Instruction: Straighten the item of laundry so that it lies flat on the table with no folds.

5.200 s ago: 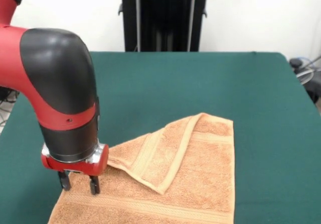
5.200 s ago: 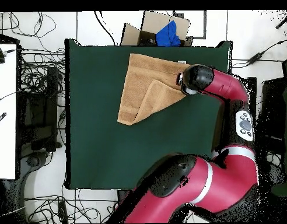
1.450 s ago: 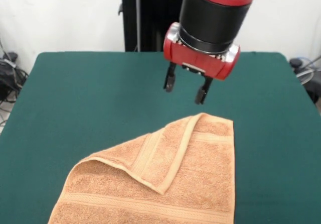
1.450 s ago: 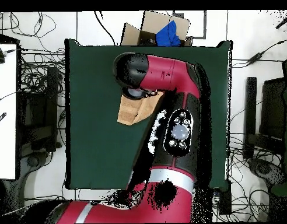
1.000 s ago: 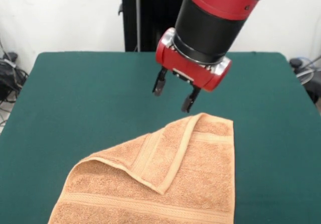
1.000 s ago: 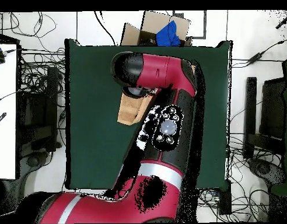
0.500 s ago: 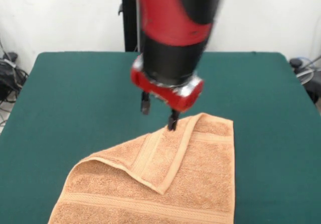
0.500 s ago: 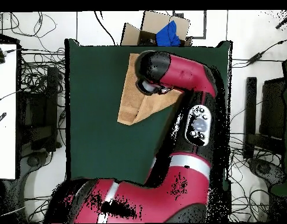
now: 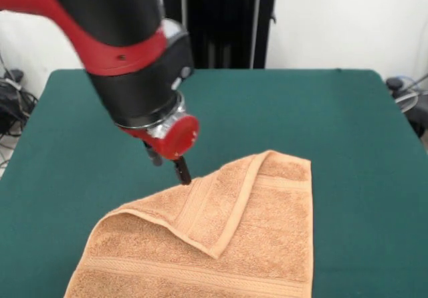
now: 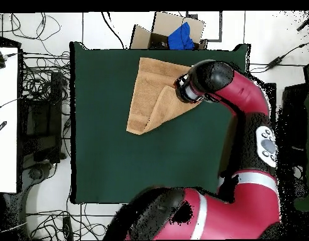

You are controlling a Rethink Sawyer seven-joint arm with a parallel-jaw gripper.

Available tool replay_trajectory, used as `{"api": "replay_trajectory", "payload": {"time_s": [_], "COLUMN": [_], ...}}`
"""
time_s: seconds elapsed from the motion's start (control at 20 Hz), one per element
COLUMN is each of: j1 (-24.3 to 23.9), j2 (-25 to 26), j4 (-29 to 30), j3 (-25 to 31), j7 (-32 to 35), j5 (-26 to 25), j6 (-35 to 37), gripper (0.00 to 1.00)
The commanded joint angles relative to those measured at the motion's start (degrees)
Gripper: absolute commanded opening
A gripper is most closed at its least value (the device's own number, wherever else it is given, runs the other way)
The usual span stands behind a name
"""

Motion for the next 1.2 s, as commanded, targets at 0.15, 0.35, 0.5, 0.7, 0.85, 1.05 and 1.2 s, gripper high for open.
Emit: {"api": "replay_trajectory", "payload": {"time_s": [0.15,0.35,0.5,0.7,0.85,1.05,1.2], "j1": [1.8,9.2,15.0,20.2,21.5,19.1,14.8], "j2": [-5.5,-4.9,-2.3,1.8,3.8,3.6,2.2], "j4": [10.3,7.7,4.0,0.4,-0.4,-0.8,-0.8], "j3": [7.3,-1.9,-9.6,-17.5,-19.9,-19.1,-14.0], "j7": [1.7,19.9,32.0,44.1,48.7,40.2,25.2], "j5": [1.7,0.5,0.8,3.5,5.4,1.9,-3.0], "j6": [-1.8,-6.6,-7.8,-7.1,-4.8,-2.7,-2.3], "gripper": [1.00,1.00,1.00,1.00,1.00,1.00,1.00]}}
